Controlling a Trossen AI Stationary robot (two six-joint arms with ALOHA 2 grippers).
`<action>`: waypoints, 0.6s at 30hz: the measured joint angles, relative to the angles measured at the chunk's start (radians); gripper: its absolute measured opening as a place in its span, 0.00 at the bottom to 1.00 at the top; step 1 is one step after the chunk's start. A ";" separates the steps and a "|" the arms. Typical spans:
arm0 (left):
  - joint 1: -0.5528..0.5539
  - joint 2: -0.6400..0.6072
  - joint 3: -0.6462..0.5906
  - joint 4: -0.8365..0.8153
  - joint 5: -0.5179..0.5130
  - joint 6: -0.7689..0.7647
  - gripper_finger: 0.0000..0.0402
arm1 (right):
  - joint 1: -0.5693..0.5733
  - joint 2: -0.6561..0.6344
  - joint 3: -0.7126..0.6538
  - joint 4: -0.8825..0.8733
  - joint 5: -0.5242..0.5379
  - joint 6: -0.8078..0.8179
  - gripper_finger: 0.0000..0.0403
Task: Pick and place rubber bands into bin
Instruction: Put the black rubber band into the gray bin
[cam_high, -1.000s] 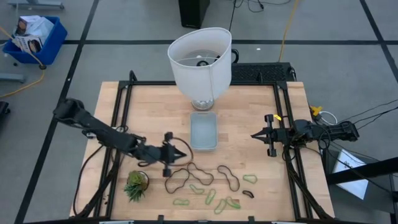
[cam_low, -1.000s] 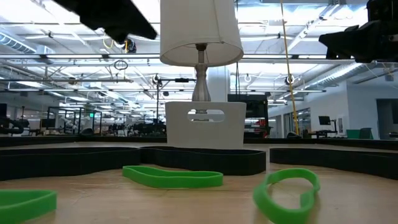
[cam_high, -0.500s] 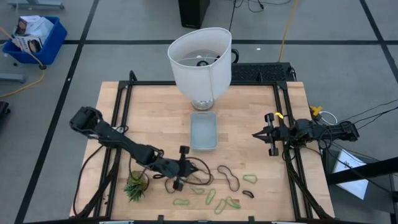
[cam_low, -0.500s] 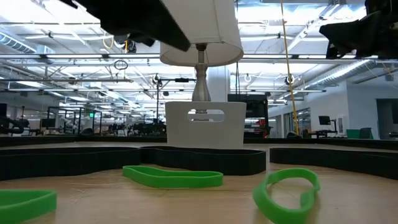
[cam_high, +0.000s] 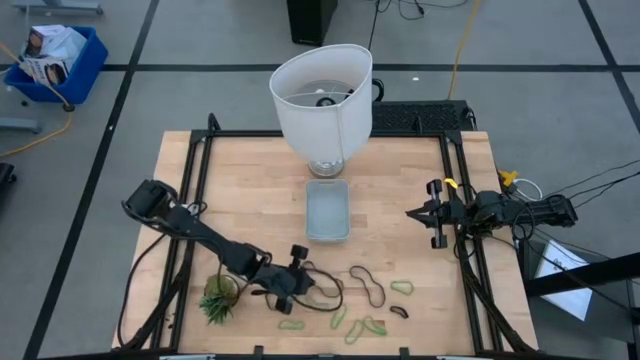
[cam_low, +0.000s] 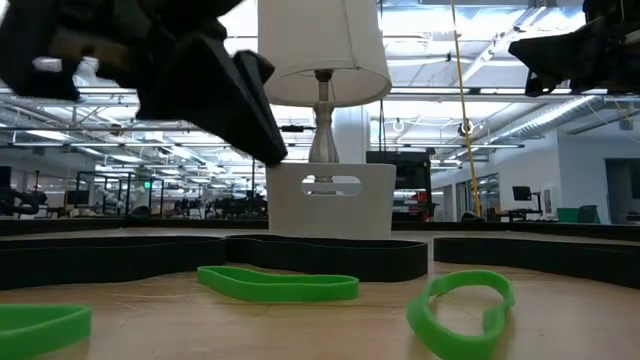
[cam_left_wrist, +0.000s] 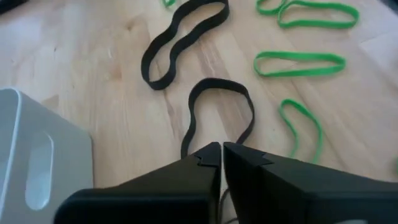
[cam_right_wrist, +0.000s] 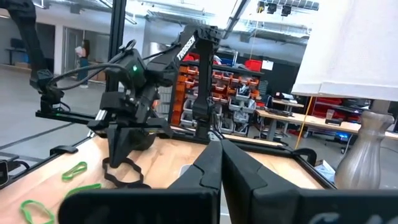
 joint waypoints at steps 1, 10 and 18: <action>0.000 0.013 0.000 0.006 -0.013 0.008 0.12 | 0.000 0.000 0.000 0.000 0.000 0.000 0.00; 0.052 0.052 0.002 0.090 -0.024 0.004 0.40 | 0.000 0.001 0.000 0.023 0.000 -0.029 0.00; 0.116 0.053 0.018 0.004 0.143 -0.036 0.53 | 0.000 0.001 0.000 0.023 0.000 -0.031 0.00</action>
